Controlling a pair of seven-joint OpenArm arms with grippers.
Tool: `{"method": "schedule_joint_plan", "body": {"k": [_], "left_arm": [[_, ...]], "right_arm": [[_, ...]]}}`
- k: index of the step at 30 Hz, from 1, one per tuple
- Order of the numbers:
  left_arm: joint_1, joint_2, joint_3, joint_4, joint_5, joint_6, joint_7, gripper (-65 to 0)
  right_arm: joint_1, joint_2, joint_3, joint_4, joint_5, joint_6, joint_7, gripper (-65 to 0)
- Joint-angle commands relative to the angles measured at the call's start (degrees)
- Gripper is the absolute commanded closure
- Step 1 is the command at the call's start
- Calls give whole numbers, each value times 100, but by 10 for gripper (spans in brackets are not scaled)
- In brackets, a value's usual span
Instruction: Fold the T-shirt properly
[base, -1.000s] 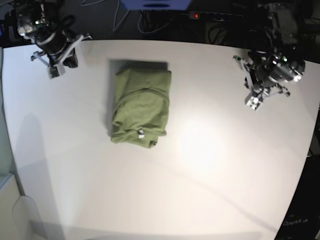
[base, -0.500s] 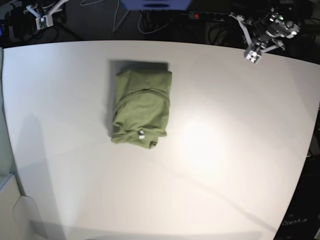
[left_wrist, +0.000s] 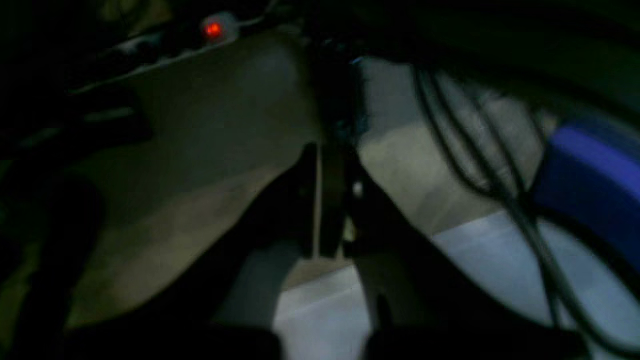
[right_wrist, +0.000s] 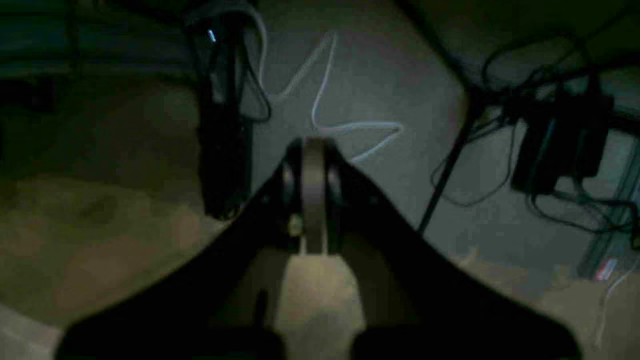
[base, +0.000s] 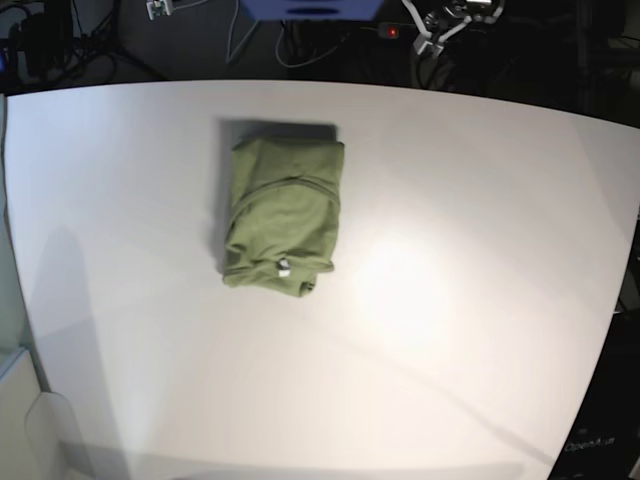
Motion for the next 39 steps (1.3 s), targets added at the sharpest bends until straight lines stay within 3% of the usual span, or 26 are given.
{"method": "schedule_joint_plan", "body": {"k": [1,5,7,12,13,17,19,20,22,26,30,34,39], "left_arm": [[-100,-30,-118,-286,142,-17,-271,-10],[-513,-74,-496,-1587,537,-17,-1441,-10],[-742,-162,-672,-2194,616,-17,-1819,-10],[-1392,-338,-777,-3653,555,-17,-2522,-10],[-1471,-329,-795,-3847,599,304,-2522,-10],[-1682,-285,-443,-4234,572,2238,-2443,-14],[-1867,-224,-391,-4366,608,2880,-1951,-14],[-1885,-224,-399,-4392,608,3038,-1722,-15],[-1893,-224,-417,-4392,572,3117,-1520,-15],[-1981,-224,-663,-4392,441,3126,-1379,-15],[-2043,-268,-646,-4383,449,3126,-1406,-15],[-2104,-320,-646,-4295,449,3126,-1414,-16],[-2140,-338,-646,-4102,414,3126,-1370,-16]], "right_arm": [[138,-43,-36,-467,28,187,187,-1],[1008,-658,-36,-2432,64,1163,916,-1],[1333,-816,-28,-2432,187,1497,1048,-1],[1685,-834,-54,-2432,749,2376,283,-1],[1729,-781,-54,-2432,758,2473,37,-1],[1746,-684,-72,-2432,741,2482,-613,-4],[1782,-658,-89,-2432,732,2473,-710,-7],[1782,-658,-89,-2432,732,2473,-719,-7],[1790,-658,-89,-2432,732,2456,-728,-7],[1878,-658,-89,-2432,723,2051,-701,-7],[2028,-667,-72,-2432,732,1998,-736,-7],[2019,-737,-98,-2432,714,1330,-684,-9],[2054,-737,-160,-2432,661,1146,-684,-9]]}}
